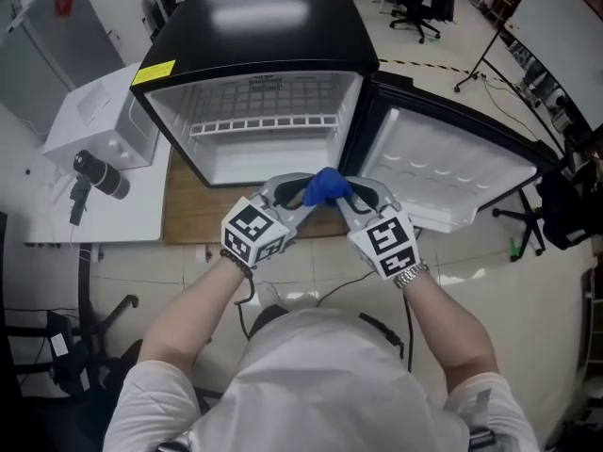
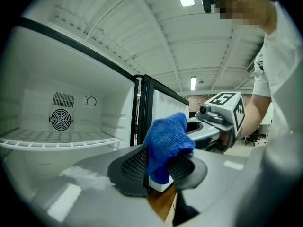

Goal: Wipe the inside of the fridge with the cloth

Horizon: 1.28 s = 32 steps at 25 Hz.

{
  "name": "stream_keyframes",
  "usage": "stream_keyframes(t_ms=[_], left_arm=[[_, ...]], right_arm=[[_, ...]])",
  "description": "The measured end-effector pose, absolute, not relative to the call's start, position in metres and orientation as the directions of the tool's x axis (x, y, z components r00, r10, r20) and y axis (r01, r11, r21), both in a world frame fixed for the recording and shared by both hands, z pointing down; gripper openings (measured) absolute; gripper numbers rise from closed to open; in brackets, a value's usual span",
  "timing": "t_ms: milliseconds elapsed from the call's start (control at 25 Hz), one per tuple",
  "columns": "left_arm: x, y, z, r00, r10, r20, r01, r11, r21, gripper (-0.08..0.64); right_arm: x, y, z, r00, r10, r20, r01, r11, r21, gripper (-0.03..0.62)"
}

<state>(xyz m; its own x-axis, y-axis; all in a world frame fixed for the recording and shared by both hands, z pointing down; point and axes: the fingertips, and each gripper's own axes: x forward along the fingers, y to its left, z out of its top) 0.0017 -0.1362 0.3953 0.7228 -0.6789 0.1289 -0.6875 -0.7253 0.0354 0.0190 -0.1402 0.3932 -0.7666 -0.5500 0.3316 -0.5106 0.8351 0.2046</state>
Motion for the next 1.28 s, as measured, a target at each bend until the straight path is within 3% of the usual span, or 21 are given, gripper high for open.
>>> stream_keyframes(t_ms=[320,760,1280], left_arm=[[0.03,-0.132,0.406,0.618,-0.774,0.136,-0.785,-0.615,0.07,0.172],[0.078,-0.17,0.489,0.533,-0.771,0.348,-0.842,-0.524,0.129,0.189],[0.104,-0.202,0.547,0.472,-0.726,0.5,-0.873,-0.464,0.151,0.168]], right_arm=[[0.08,-0.153,0.352,-0.711,-0.672,0.205,-0.659,0.739,0.136,0.048],[0.086,-0.176,0.279,-0.617,-0.784,0.063,-0.781,0.62,0.069,0.046],[0.077,-0.197,0.255,-0.523,-0.848,0.08,-0.849,0.527,0.039,0.046]])
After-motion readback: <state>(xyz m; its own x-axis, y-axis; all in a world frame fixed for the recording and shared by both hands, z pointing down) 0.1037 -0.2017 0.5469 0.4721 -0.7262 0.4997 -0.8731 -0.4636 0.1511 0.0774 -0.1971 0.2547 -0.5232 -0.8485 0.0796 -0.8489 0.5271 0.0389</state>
